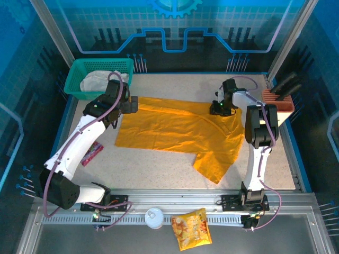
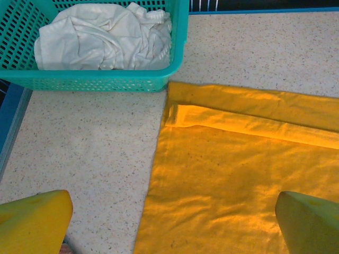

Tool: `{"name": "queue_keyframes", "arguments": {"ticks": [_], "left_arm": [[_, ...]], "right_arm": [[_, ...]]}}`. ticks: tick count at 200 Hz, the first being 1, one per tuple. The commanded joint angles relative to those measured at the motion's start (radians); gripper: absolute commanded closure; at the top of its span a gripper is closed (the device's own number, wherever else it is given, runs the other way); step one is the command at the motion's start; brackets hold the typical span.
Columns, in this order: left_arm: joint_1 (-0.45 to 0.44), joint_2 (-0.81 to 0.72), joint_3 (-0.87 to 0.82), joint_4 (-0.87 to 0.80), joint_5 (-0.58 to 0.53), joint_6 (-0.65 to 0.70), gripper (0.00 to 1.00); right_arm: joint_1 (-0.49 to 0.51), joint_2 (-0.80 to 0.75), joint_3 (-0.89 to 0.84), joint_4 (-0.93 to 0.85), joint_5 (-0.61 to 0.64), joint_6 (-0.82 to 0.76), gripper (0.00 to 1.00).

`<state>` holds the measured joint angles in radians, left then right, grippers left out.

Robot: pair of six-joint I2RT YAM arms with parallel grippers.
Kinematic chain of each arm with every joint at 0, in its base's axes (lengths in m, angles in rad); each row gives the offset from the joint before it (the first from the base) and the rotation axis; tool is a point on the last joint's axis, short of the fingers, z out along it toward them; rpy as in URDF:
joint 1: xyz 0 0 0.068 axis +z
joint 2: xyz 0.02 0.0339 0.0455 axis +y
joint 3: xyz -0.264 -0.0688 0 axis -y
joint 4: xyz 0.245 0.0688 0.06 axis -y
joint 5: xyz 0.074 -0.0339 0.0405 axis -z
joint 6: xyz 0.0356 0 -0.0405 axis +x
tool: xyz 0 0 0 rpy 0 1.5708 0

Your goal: Fold and stack the t-shirts

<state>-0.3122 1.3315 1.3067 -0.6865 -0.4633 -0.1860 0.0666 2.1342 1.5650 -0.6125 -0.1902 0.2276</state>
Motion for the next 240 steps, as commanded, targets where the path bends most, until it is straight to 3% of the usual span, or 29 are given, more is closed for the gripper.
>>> {"name": "queue_keyframes", "arguments": {"ticks": [1,23,34,73,126,150,192,240], "left_arm": [[0.001,-0.005,-0.002,-0.021,0.022,-0.024,0.01],[0.001,-0.012,-0.002,-0.024,0.033,-0.027,0.01],[0.001,-0.016,-0.003,-0.024,0.037,-0.031,0.01],[0.001,-0.032,-0.010,-0.033,0.051,-0.038,0.01],[0.001,-0.061,-0.059,-0.030,0.058,-0.048,0.01],[0.001,-0.062,-0.074,-0.047,0.060,-0.061,0.01],[0.001,-0.070,-0.097,-0.110,0.073,-0.158,0.01],[0.000,-0.081,-0.138,-0.178,0.035,-0.226,0.01]], "right_arm": [[0.018,-0.018,0.001,-0.010,-0.025,0.001,0.80],[0.025,-0.046,-0.018,-0.007,-0.019,0.007,0.97],[0.031,-0.065,-0.030,-0.003,-0.016,0.010,1.00],[0.080,-0.169,-0.121,0.023,0.041,0.062,1.00],[0.242,-0.309,-0.272,0.066,0.243,0.229,1.00],[0.307,-0.319,-0.299,0.060,0.314,0.309,0.90],[0.369,-0.347,-0.316,0.018,0.353,0.373,0.83],[0.390,-0.442,-0.386,0.026,0.340,0.394,0.81]]}}
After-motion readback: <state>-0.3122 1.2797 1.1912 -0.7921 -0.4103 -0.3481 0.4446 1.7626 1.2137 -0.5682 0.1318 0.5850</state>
